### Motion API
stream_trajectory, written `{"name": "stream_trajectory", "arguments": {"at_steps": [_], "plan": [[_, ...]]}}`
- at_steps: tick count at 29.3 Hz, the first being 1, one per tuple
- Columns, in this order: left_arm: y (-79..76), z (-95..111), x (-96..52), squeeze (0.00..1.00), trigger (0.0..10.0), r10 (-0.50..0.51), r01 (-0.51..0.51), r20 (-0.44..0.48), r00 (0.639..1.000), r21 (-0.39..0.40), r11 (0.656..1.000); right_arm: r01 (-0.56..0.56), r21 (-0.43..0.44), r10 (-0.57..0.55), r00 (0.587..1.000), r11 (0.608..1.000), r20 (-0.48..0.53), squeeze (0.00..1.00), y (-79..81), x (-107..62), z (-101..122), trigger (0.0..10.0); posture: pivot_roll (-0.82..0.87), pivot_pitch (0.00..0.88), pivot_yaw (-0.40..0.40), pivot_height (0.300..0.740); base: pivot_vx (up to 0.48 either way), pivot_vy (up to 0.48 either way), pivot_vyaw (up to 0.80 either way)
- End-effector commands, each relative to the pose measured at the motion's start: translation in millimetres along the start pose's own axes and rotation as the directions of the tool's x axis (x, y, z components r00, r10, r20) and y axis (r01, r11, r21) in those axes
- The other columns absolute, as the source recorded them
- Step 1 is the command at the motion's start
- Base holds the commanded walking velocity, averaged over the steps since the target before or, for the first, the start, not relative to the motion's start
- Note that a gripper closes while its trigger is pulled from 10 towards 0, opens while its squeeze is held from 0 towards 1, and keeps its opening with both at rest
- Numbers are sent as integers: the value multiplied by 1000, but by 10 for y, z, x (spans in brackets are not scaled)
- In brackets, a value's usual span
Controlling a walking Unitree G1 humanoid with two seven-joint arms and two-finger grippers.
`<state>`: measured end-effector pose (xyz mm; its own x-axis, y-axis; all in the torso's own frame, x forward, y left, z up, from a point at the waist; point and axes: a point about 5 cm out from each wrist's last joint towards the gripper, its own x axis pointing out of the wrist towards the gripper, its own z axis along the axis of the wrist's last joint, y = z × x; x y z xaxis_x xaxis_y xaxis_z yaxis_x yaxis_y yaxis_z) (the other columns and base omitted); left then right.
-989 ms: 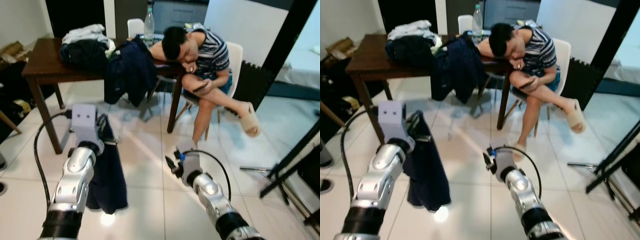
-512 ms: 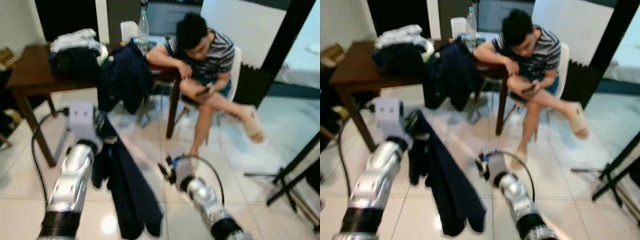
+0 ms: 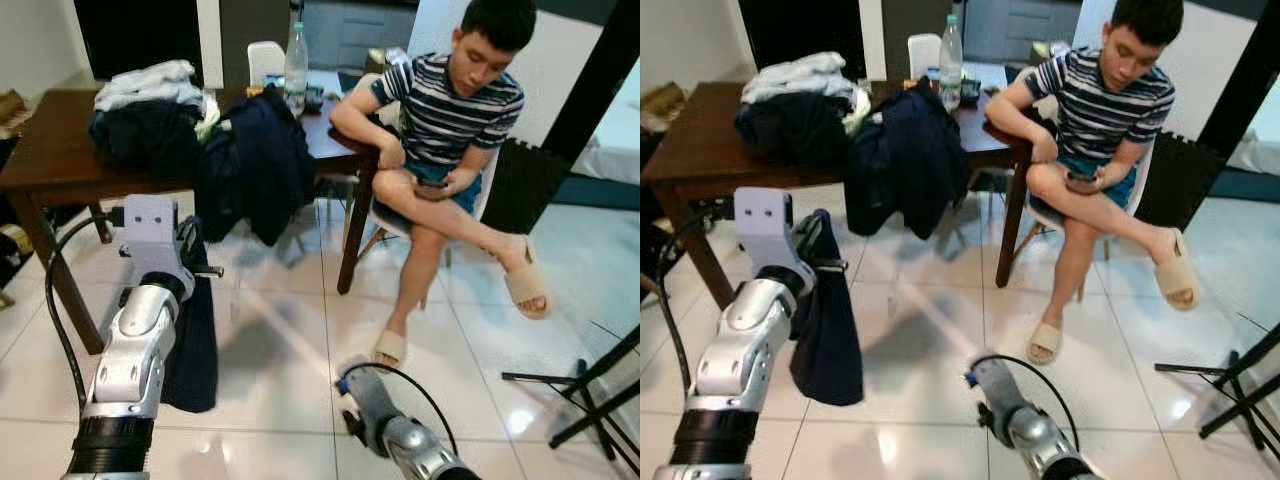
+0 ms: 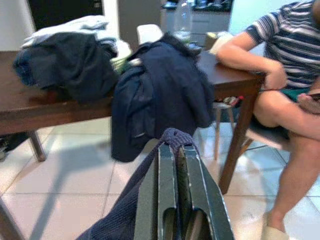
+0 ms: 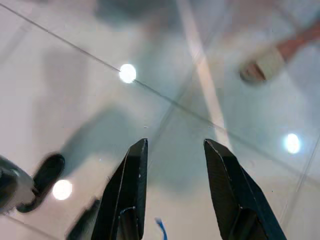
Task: Hang hanger
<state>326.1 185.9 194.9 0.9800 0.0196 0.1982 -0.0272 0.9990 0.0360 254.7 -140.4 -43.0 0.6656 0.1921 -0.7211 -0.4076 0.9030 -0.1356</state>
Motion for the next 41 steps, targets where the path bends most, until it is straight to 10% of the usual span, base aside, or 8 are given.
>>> {"name": "stream_trajectory", "arguments": {"at_steps": [1,41], "plan": [[27,72,7,0,10000,-3,2,21,1000,20,1000,31,41,-29,999,999,-37,0,-40,-12,-75,10000,102,0,-89,740,398,0,0],[138,707,229,0,10000,-56,40,159,986,101,994,57,160,-29,984,985,-174,0,-121,-116,-481,10000,130,0,-87,740,394,0,-76]]}}
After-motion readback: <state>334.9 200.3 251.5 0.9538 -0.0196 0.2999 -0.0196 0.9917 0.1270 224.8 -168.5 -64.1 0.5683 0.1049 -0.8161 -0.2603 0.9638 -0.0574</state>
